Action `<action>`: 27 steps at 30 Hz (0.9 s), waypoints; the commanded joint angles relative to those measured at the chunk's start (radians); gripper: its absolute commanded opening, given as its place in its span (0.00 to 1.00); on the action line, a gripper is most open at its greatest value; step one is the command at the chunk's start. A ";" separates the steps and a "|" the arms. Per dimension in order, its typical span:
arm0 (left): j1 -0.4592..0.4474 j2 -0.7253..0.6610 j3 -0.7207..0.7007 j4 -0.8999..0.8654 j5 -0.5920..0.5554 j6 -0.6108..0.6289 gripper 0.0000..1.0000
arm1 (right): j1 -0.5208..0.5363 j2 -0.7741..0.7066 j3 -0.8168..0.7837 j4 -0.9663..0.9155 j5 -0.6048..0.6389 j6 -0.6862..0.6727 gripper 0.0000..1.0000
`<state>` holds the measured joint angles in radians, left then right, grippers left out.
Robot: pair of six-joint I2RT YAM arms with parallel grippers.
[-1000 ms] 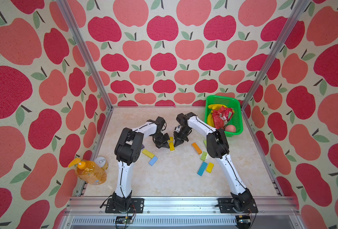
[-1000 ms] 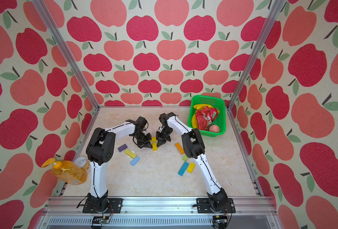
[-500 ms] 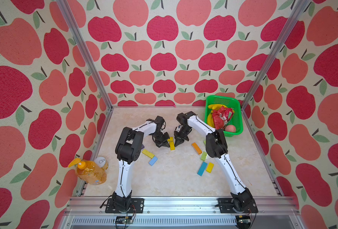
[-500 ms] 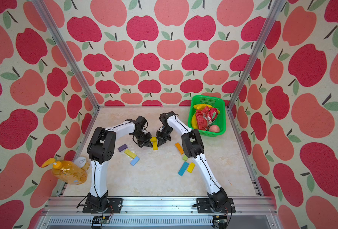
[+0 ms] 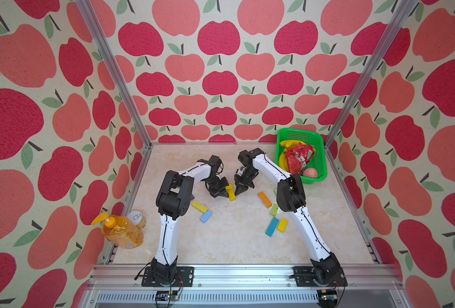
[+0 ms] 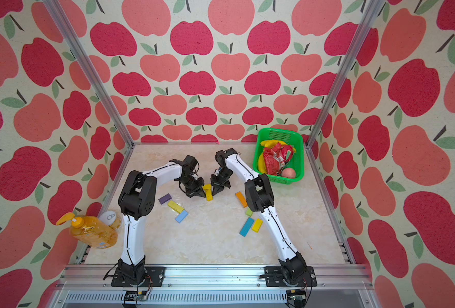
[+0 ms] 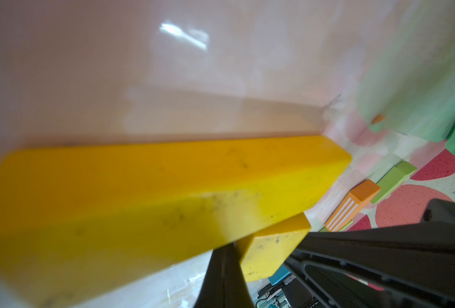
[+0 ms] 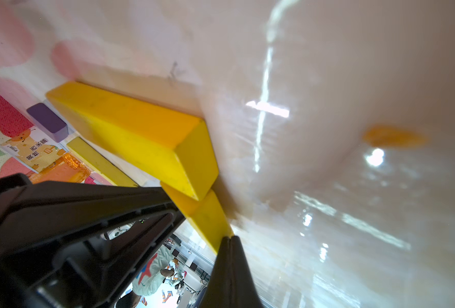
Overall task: Assemble the letter p with building blocks
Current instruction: Adjust the building block at the center of the board.
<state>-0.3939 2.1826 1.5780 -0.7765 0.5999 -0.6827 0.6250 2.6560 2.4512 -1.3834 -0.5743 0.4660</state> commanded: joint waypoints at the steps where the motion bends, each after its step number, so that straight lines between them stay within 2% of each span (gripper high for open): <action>1: 0.004 0.041 0.020 0.008 -0.014 0.020 0.00 | 0.007 0.030 0.019 -0.031 -0.036 -0.006 0.02; 17: 0.009 0.023 0.013 0.016 -0.019 0.023 0.00 | 0.006 0.028 0.001 -0.028 -0.023 -0.007 0.07; 27: 0.016 -0.052 -0.014 0.002 -0.096 0.040 0.00 | -0.001 -0.062 -0.099 0.041 0.032 0.016 0.10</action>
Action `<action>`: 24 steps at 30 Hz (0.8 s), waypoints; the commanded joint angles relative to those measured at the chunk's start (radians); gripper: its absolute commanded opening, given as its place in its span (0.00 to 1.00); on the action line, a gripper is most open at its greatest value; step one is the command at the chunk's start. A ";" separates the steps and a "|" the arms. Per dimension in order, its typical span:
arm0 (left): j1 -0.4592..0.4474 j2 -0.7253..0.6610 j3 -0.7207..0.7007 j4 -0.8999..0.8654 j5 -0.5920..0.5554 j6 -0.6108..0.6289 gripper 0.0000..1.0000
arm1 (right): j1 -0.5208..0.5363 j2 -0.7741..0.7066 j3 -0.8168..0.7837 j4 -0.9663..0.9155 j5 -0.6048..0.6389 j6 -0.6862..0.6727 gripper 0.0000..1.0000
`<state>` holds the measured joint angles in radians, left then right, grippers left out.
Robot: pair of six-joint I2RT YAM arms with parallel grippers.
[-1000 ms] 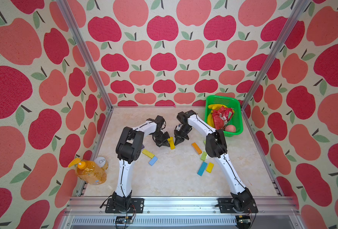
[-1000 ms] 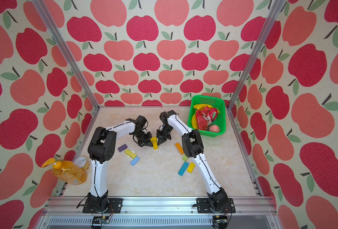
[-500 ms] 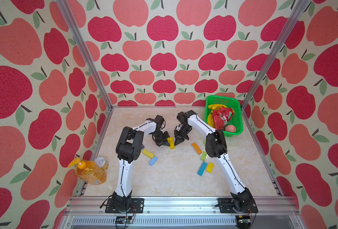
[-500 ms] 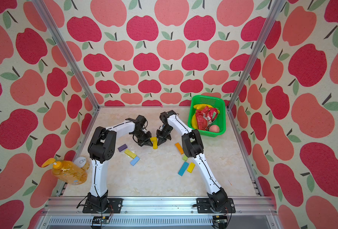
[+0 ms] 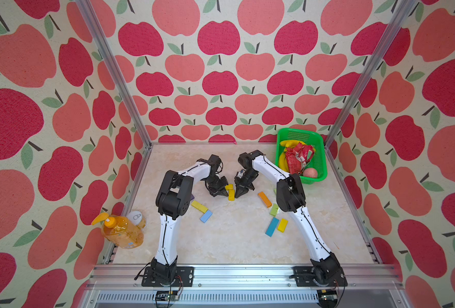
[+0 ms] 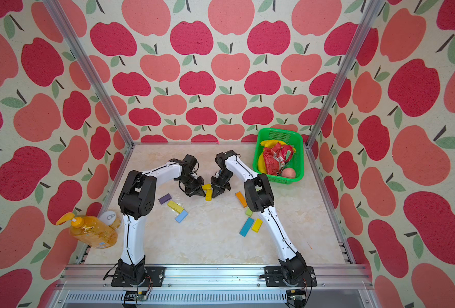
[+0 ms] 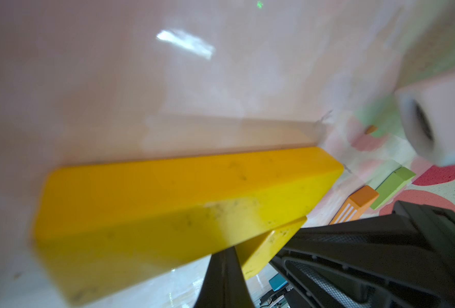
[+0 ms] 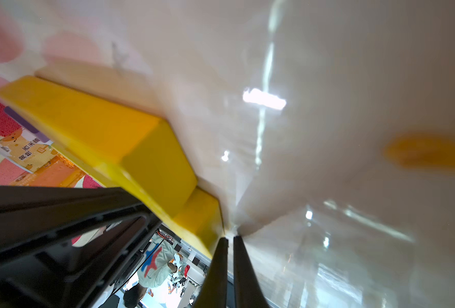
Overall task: Assemble the letter p with building blocks
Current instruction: Adjust the building block at the center of the board, then pick up the building block from the center of the board.
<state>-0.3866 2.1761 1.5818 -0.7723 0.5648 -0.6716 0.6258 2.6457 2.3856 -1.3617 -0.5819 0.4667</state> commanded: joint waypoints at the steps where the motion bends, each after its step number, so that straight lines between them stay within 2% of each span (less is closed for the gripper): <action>1: 0.010 -0.057 -0.026 0.003 -0.068 0.029 0.00 | -0.003 -0.065 -0.042 0.027 0.048 0.016 0.11; 7: 0.009 -0.181 -0.091 0.022 -0.189 0.038 0.02 | -0.010 -0.145 -0.074 0.066 0.115 0.019 0.11; 13: 0.006 -0.334 -0.181 -0.048 -0.415 0.077 0.14 | -0.009 -0.198 -0.047 0.119 0.155 -0.033 0.14; 17: -0.004 -0.412 -0.240 -0.116 -0.576 0.093 0.45 | -0.010 -0.208 -0.006 0.127 0.179 -0.093 0.22; 20: -0.008 -0.434 -0.266 -0.181 -0.707 0.090 0.64 | -0.011 -0.217 0.009 0.144 0.158 -0.128 0.31; 21: -0.006 -0.435 -0.277 -0.199 -0.748 0.082 0.74 | -0.010 -0.220 0.009 0.149 0.149 -0.136 0.35; 22: -0.003 -0.435 -0.284 -0.208 -0.778 0.077 0.80 | -0.010 -0.222 0.011 0.151 0.145 -0.144 0.38; 24: 0.008 -0.438 -0.313 -0.190 -0.813 0.076 0.81 | -0.012 -0.226 0.012 0.153 0.138 -0.160 0.42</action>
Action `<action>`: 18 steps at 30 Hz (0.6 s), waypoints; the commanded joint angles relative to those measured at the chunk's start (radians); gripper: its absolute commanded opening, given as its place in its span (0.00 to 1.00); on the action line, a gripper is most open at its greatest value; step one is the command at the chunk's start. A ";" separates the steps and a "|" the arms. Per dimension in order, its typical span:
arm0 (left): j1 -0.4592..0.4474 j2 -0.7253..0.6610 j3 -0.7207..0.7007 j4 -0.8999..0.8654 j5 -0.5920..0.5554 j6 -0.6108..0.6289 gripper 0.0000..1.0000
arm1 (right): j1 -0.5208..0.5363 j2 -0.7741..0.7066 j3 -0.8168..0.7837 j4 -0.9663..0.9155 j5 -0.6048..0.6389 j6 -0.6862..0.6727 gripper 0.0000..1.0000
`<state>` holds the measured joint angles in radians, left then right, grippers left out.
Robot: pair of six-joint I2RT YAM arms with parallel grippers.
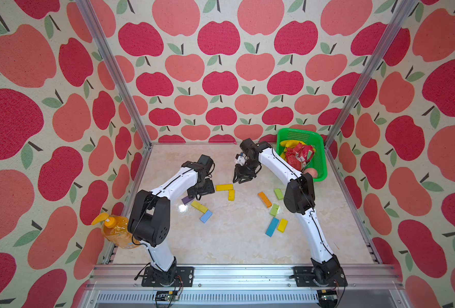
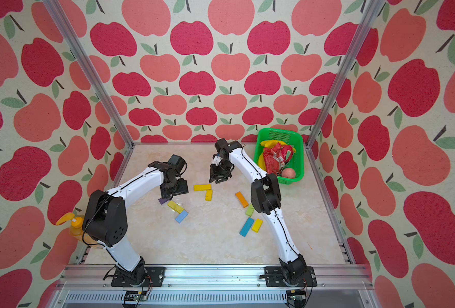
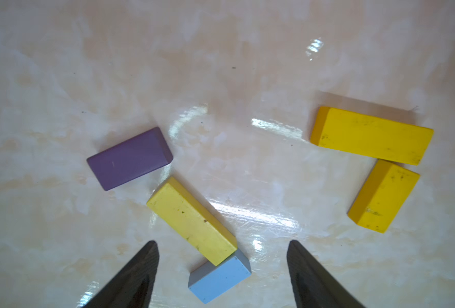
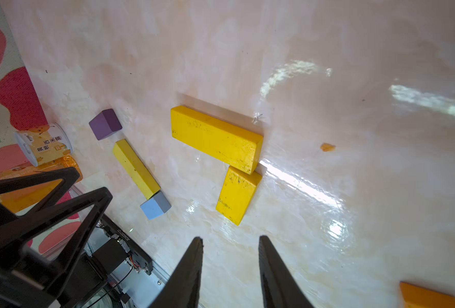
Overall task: Assemble the letter p with building blocks
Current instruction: Pick up the building block from the center of the board.
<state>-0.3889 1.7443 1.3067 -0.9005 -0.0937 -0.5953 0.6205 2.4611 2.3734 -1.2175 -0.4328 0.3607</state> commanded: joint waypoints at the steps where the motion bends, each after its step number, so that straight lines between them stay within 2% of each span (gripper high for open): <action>1: 0.021 -0.008 -0.050 -0.042 -0.154 0.004 0.81 | -0.007 -0.043 0.023 0.009 -0.015 -0.059 0.46; 3: 0.045 -0.006 -0.062 -0.024 -0.156 -0.003 0.82 | -0.009 -0.044 0.026 0.002 -0.022 -0.071 0.57; 4: 0.055 -0.006 -0.064 -0.017 -0.158 -0.004 0.82 | -0.010 -0.044 0.026 -0.005 -0.022 -0.077 0.59; 8: 0.098 -0.001 -0.078 0.019 -0.172 0.022 0.83 | -0.012 -0.060 0.004 -0.019 0.002 -0.092 0.61; 12: 0.155 0.040 -0.077 0.081 -0.098 0.076 0.82 | -0.012 -0.083 -0.032 0.001 0.005 -0.076 0.61; 18: 0.168 0.063 -0.082 0.143 -0.021 0.156 0.81 | -0.012 -0.089 -0.056 0.010 0.006 -0.043 0.62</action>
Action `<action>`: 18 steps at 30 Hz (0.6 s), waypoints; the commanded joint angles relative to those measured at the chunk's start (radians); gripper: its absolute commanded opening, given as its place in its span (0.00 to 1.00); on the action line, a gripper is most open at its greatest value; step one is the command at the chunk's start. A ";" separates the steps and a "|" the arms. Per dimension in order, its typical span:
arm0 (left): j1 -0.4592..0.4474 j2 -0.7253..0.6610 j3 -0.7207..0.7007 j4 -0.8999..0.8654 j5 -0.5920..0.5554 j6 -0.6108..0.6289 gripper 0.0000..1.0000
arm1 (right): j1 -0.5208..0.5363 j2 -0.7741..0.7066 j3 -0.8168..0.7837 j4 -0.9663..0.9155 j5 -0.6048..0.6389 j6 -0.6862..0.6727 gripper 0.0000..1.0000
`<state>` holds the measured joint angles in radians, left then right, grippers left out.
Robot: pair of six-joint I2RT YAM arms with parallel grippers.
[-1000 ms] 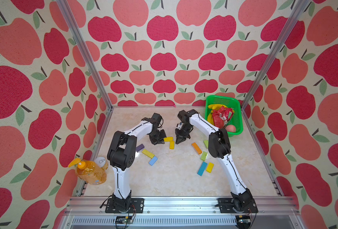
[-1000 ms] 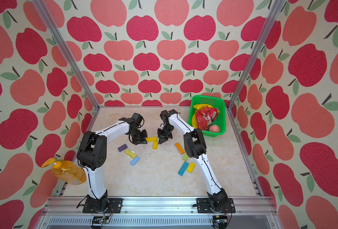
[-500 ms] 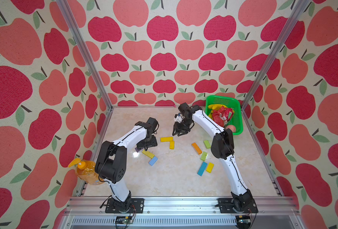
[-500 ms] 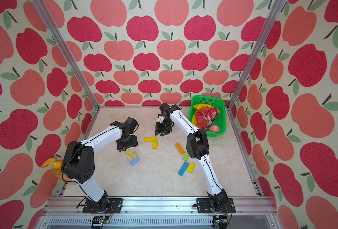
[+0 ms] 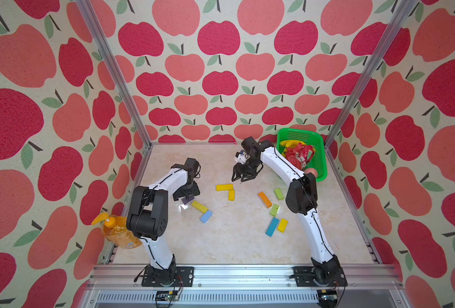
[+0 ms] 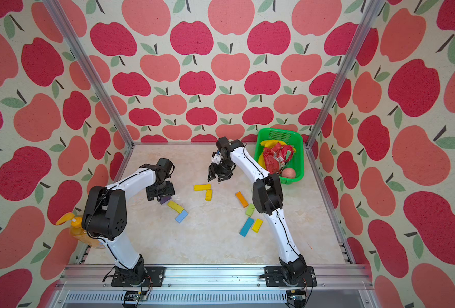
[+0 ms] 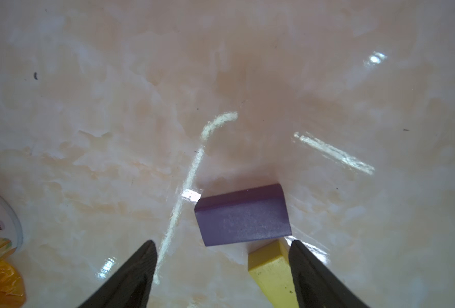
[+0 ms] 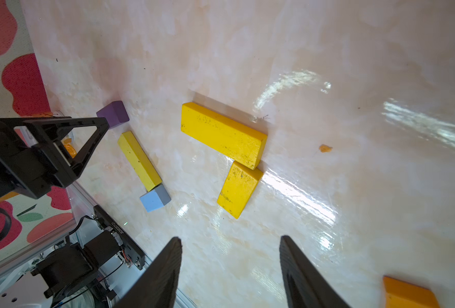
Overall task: Assemble the letter p with building blocks
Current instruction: Pick up the building block from the center of the board.
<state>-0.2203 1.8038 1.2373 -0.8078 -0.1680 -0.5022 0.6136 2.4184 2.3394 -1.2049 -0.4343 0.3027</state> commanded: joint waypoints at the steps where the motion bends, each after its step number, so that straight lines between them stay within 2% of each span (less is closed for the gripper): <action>1: -0.001 0.000 -0.020 0.063 0.069 0.075 0.80 | -0.005 -0.046 -0.026 0.004 0.003 0.018 0.62; 14: 0.035 0.105 0.050 -0.027 0.051 0.092 0.80 | -0.001 -0.030 -0.039 -0.001 0.000 0.039 0.62; 18: 0.035 0.112 0.041 -0.018 0.076 0.102 0.77 | -0.001 -0.027 -0.043 -0.001 -0.001 0.046 0.62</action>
<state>-0.1875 1.8900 1.2644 -0.7944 -0.1112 -0.4240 0.6128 2.4123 2.3108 -1.1969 -0.4347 0.3325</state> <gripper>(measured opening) 0.775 0.617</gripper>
